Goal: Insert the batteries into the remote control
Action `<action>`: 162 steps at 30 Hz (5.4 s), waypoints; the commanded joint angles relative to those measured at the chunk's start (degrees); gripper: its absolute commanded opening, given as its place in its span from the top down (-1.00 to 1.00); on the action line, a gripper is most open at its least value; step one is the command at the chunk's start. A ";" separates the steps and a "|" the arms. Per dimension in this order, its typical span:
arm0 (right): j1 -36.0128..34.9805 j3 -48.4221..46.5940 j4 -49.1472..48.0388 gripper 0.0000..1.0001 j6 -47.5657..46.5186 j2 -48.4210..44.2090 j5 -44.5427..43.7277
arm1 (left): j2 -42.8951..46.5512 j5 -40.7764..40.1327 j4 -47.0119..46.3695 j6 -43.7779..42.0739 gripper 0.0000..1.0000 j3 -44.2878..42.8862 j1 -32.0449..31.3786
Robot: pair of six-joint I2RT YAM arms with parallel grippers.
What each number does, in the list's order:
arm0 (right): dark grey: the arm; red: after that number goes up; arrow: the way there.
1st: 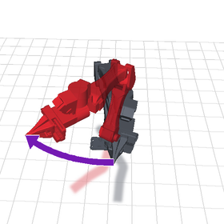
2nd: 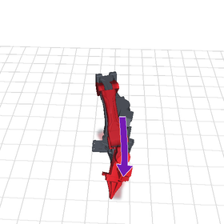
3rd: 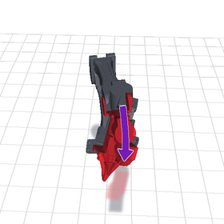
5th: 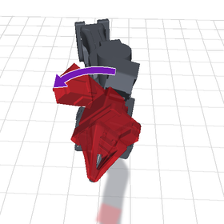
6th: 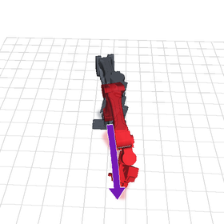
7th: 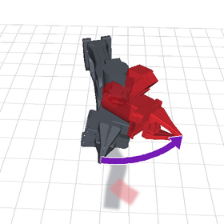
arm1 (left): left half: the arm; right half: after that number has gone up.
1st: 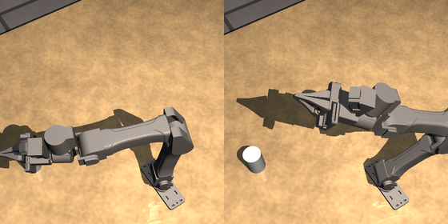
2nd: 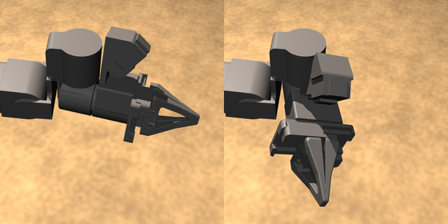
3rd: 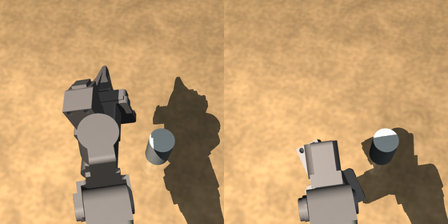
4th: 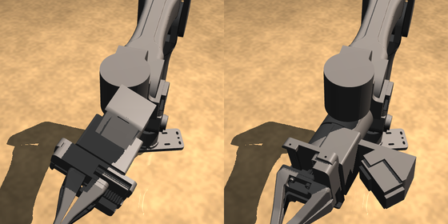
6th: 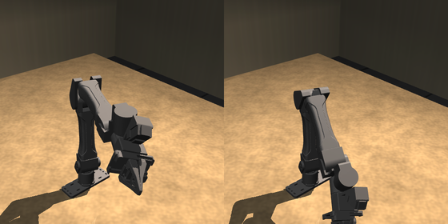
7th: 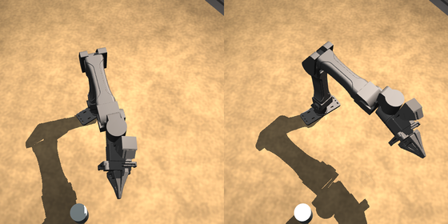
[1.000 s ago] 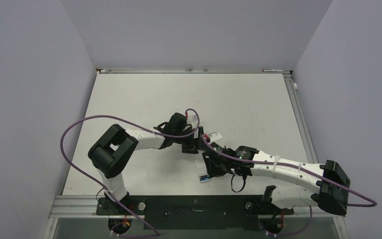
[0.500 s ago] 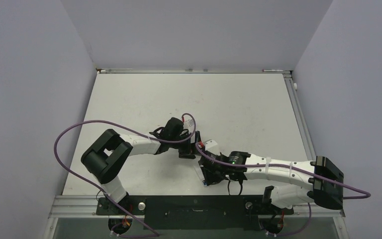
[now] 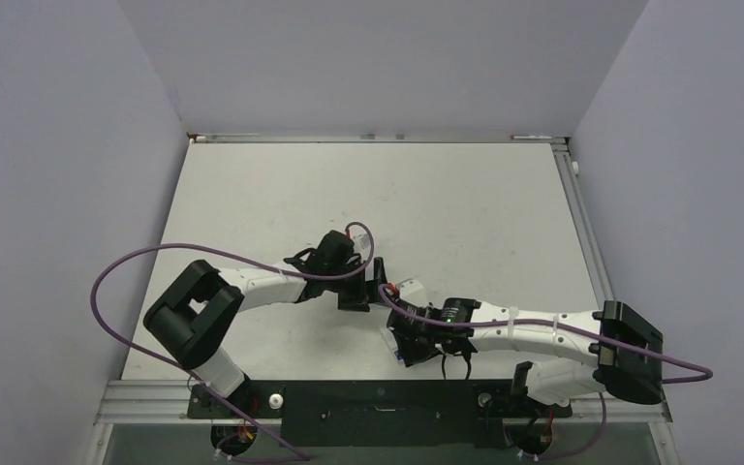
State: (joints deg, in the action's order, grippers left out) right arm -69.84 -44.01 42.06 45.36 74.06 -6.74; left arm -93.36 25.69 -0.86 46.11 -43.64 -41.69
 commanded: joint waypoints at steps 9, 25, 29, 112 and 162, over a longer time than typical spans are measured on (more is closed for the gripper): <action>-0.44 -0.14 -3.25 0.72 0.34 2.90 0.73 | 6.63 -4.47 5.42 -1.17 -0.75 2.30 1.50; -1.25 -1.93 -3.62 0.71 1.04 6.34 0.14 | 9.59 -3.91 5.69 -1.71 -0.76 3.98 3.11; -1.38 -3.36 -2.86 0.72 0.88 7.34 -0.23 | 10.01 -3.51 5.25 -1.65 -0.76 4.46 3.11; -4.07 -4.07 1.35 0.73 5.54 5.39 -5.42 | 24.91 -5.55 12.82 -4.92 -0.79 4.55 5.16; -3.45 -5.33 -1.54 0.46 6.50 10.73 -5.02 | 25.90 -3.81 11.76 -5.56 -0.82 6.11 6.18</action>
State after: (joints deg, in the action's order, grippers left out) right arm -73.54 -47.77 41.82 51.33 84.01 -10.24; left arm -69.38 21.06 11.94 41.36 -37.30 -35.90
